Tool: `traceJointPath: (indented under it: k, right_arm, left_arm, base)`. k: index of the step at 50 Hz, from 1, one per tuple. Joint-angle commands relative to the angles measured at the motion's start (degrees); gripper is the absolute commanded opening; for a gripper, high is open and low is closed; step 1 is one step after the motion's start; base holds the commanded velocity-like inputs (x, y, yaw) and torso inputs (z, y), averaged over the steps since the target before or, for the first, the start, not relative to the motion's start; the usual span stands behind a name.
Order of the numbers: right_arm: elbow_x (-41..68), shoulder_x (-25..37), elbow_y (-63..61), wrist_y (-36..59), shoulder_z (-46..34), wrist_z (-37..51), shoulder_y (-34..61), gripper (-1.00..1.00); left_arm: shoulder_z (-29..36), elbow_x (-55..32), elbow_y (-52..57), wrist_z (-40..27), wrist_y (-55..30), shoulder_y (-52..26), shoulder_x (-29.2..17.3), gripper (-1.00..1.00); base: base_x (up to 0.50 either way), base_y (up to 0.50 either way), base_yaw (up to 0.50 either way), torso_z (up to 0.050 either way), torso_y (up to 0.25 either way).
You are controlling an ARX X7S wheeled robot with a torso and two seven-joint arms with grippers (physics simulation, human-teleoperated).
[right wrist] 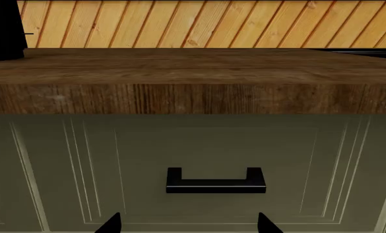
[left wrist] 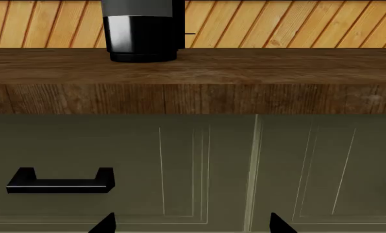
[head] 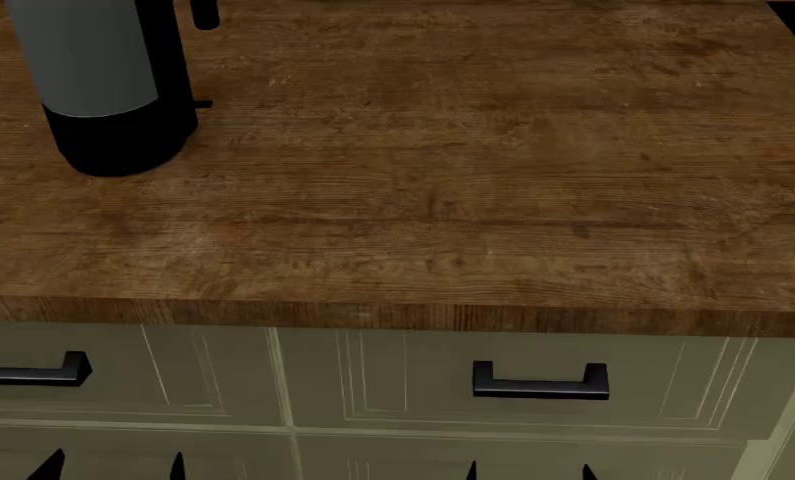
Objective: Press the button to open the lid of the electric kettle.
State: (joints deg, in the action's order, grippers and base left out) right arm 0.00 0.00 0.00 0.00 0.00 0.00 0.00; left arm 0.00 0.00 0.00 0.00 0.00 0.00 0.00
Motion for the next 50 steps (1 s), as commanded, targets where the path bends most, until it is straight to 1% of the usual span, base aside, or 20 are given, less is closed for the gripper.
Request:
traceJointPath:
  k: [1, 3, 8, 10, 12, 16, 17, 18, 19, 24, 27, 29, 35, 40, 42, 43, 44, 45, 47, 50]
  right_arm:
    - [0.91, 0.91, 0.18, -0.13, -1.21, 1.21, 0.06, 1.00]
    - [1.11, 1.35, 0.12, 0.08, -1.96, 1.93, 0.05, 1.00]
    - [2.03, 2.17, 0.32, -1.07, -3.33, 2.42, -0.17, 1.00]
    - [2.35, 2.41, 0.49, -1.19, -3.58, 2.73, -0.08, 1.00]
    - [2.72, 2.63, 0.60, -1.26, -3.79, 2.96, -0.01, 1.00]
    - [3.28, 3.06, 0.30, -1.28, -4.28, 3.37, -0.16, 1.00]
    - [3.52, 3.13, 0.21, -1.21, -4.32, 3.47, -0.18, 1.00]
    - [3.84, 3.20, 0.28, -1.34, -4.35, 3.49, -0.18, 1.00]
    - [4.16, 3.21, 0.07, -1.38, -4.31, 3.63, -0.25, 1.00]
    - [4.79, 3.58, 0.22, -2.07, -4.42, 4.38, -0.21, 1.00]
    - [4.88, 3.83, -0.21, 0.35, -4.84, 4.94, 0.31, 1.00]
    - [3.15, 3.87, -1.14, -0.79, -5.00, 6.77, -0.23, 1.00]
    - [2.22, 4.21, -1.78, -2.69, -5.87, 8.14, -0.83, 1.00]
    - [3.05, 4.55, -2.27, -3.77, -5.83, 8.58, -1.18, 1.00]
    - [3.49, 4.67, -2.51, -4.06, -5.70, 8.78, -1.33, 1.00]
    - [3.82, 4.74, -3.08, -4.13, -5.70, 8.77, -1.57, 1.00]
    - [4.08, 4.85, -3.83, -3.89, -5.73, 8.77, -1.74, 1.00]
    - [4.80, 4.97, -5.53, -2.40, -5.58, 8.77, -1.73, 1.00]
    - [5.07, 6.41, -20.11, 7.00, -5.42, 9.60, -2.18, 1.00]
    - [6.96, 8.35, -34.30, 20.13, -3.17, 10.85, 1.98, 1.00]
  left_arm:
    - [2.22, -0.78, -0.47, -2.20, 0.32, -0.22, -1.80, 1.00]
    - [2.51, -2.19, -0.90, -2.44, 0.25, -0.40, -2.17, 1.00]
    - [3.46, -2.46, 2.41, -3.09, -1.14, 0.95, -3.00, 1.00]
    - [4.47, -0.56, 1.68, -4.13, -0.85, 0.73, -3.36, 1.00]
    - [4.00, -1.94, 1.30, -4.20, -0.15, 0.46, -3.30, 1.00]
    - [3.67, -2.07, 0.74, -5.55, 3.30, 1.21, -3.54, 1.00]
    - [3.06, -2.77, 0.29, -5.86, 6.46, 1.68, -3.44, 1.00]
    - [3.73, -1.57, -0.12, -5.70, 8.35, 2.01, -4.13, 1.00]
    - [3.89, -1.47, 0.42, -5.87, 6.54, 1.95, -4.24, 1.00]
    - [4.34, -0.58, -0.27, -7.16, 7.38, 1.73, -4.52, 1.00]
    - [4.87, 0.00, 0.81, -7.69, 7.36, 2.37, -4.72, 1.00]
    - [4.87, -0.35, 1.00, -7.77, 7.34, 2.40, -4.92, 1.00]
    - [5.10, -1.86, 2.52, -7.47, 7.12, 2.89, -5.48, 1.00]
    - [5.46, -2.29, 3.02, -7.79, 7.56, 3.16, -5.86, 1.00]
    - [5.38, -2.78, 1.82, -7.75, 9.88, 3.27, -5.95, 1.00]
    - [5.28, -3.39, 3.92, -7.73, 8.69, 3.55, -6.12, 1.00]
    - [5.39, -3.37, 3.91, -7.69, 9.48, 3.80, -6.27, 1.00]
    - [5.35, -3.16, 5.34, -7.98, 8.80, 4.03, -6.49, 1.00]
    - [4.28, -3.91, 17.01, -8.14, 3.27, 4.87, -8.29, 1.00]
    - [0.59, -6.74, 28.31, -9.23, -4.09, 4.05, -10.36, 1.00]
  base:
    - [0.00, 0.00, 0.00, 0.000, 0.000]
    - [0.00, 0.00, 0.00, 0.000, 0.000]
    - [0.00, 0.00, 0.00, 0.000, 0.000]
    - [0.00, 0.00, 0.00, 0.000, 0.000]
    - [0.00, 0.00, 0.00, 0.000, 0.000]
    - [0.00, 0.00, 0.00, 0.000, 0.000]
    - [0.00, 0.00, 0.00, 0.000, 0.000]
    - [0.00, 0.00, 0.00, 0.050, 0.000]
    - [0.00, 0.00, 0.00, 0.050, 0.000]
    - [0.00, 0.00, 0.00, 0.050, 0.000]
    - [0.00, 0.00, 0.00, 0.050, 0.000]
    - [0.00, 0.00, 0.00, 0.050, 0.000]
    - [0.00, 0.00, 0.00, 0.050, 0.000]
    - [0.00, 0.00, 0.00, 0.050, 0.000]
    - [0.00, 0.00, 0.00, 0.050, 0.000]
    - [0.00, 0.00, 0.00, 0.050, 0.000]
    - [0.00, 0.00, 0.00, 0.050, 0.000]
    - [0.00, 0.00, 0.00, 0.050, 0.000]
    - [0.00, 0.00, 0.00, 0.050, 0.000]
    - [0.00, 0.00, 0.00, 0.050, 0.000]
